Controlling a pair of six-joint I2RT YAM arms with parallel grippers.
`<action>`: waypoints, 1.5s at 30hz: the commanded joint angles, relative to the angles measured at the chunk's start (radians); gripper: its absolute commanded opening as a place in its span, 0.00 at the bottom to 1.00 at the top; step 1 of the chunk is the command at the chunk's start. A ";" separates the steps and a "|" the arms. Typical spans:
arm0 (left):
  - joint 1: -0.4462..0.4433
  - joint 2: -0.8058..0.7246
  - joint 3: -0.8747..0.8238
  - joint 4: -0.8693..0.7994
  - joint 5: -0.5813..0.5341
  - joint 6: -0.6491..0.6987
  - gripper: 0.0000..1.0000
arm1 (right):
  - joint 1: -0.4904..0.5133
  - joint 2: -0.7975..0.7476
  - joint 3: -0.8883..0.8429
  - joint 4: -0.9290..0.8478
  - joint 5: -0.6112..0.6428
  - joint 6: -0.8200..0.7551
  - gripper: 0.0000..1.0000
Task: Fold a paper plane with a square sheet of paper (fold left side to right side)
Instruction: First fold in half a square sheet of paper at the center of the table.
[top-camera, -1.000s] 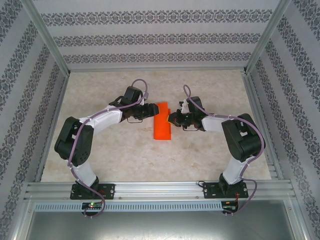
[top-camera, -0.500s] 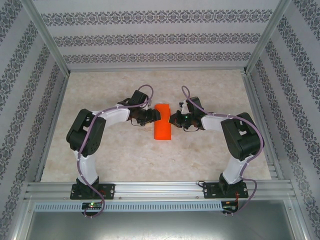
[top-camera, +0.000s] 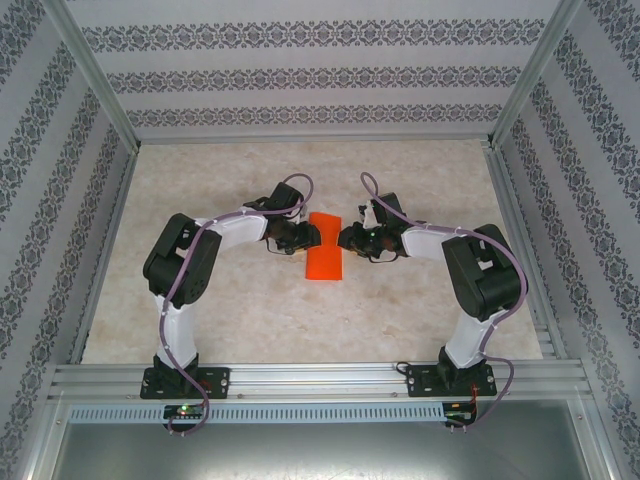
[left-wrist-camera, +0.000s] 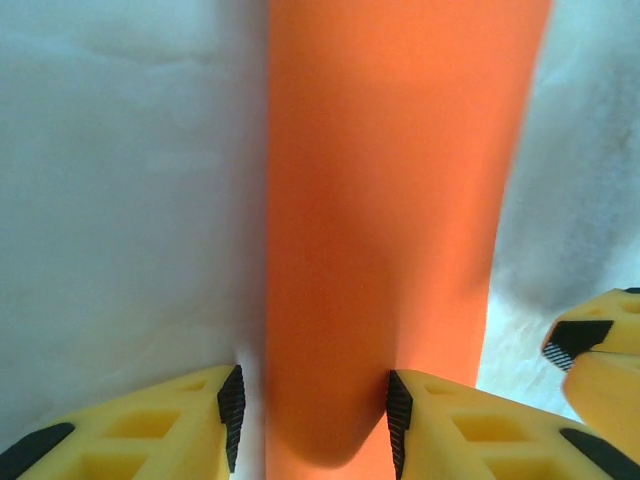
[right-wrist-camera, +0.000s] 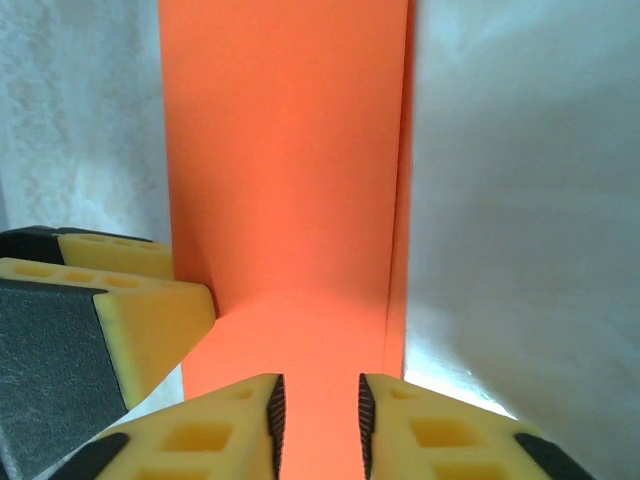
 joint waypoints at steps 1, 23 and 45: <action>-0.015 0.012 0.024 -0.050 -0.024 0.021 0.45 | 0.005 -0.057 0.029 -0.092 0.078 -0.074 0.35; -0.025 0.064 0.068 -0.071 -0.030 -0.004 0.51 | -0.030 -0.102 0.001 -0.205 0.178 -0.151 0.56; -0.032 0.105 0.090 -0.080 -0.034 -0.020 0.51 | -0.026 -0.112 0.003 -0.200 0.164 -0.146 0.57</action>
